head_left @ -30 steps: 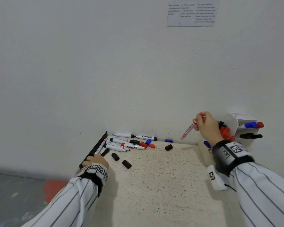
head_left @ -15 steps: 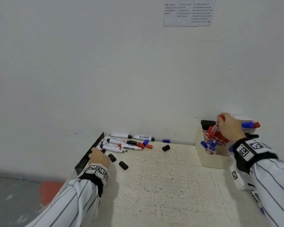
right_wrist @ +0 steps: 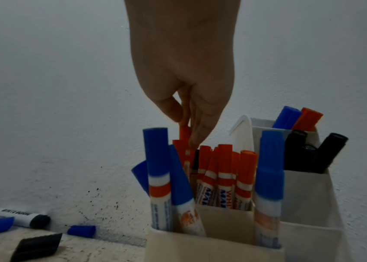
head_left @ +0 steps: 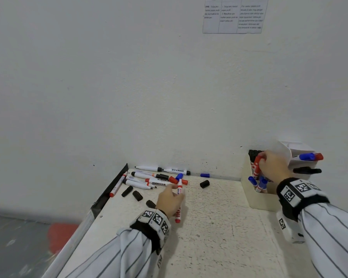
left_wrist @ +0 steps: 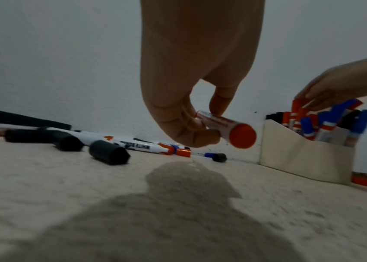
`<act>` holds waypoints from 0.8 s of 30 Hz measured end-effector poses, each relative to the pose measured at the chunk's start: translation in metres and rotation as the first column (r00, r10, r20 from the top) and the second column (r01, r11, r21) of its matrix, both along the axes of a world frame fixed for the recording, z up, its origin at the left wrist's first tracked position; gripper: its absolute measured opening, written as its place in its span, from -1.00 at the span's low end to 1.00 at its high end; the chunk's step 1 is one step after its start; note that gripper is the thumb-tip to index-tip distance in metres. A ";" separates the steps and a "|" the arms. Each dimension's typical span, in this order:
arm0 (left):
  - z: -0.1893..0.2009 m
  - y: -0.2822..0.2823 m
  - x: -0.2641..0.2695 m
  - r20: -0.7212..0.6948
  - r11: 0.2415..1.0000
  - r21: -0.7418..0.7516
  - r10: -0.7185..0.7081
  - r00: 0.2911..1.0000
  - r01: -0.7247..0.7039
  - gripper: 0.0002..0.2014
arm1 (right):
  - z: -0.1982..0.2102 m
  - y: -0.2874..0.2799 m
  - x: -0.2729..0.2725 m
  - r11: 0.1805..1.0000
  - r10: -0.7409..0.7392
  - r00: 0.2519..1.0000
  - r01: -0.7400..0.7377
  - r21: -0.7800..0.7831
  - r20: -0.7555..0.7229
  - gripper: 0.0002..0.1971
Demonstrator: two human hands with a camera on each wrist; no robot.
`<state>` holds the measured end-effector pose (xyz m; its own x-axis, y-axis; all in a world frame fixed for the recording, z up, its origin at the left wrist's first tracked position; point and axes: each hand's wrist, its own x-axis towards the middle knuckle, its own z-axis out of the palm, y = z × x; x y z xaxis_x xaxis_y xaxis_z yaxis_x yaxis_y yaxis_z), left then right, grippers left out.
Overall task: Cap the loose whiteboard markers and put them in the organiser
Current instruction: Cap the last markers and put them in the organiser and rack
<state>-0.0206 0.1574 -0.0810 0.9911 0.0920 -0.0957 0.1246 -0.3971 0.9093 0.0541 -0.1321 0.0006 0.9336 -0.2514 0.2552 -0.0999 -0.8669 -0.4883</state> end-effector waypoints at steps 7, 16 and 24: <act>-0.009 -0.021 -0.003 -0.011 0.995 0.037 -0.090 0.996 0.091 -0.64 | -0.014 0.000 -0.006 0.997 0.025 0.996 -0.031 -0.064 -0.084 -0.66; -0.016 -0.028 0.000 -0.040 0.985 0.102 -0.135 0.990 0.139 -0.59 | -0.020 0.012 -0.014 0.991 0.124 0.956 -0.107 -0.075 0.266 -0.73; -0.021 -0.036 0.001 -0.085 0.967 0.155 -0.190 0.978 0.201 -0.60 | -0.011 0.052 -0.066 0.780 0.607 0.724 -0.464 0.420 -0.328 -0.90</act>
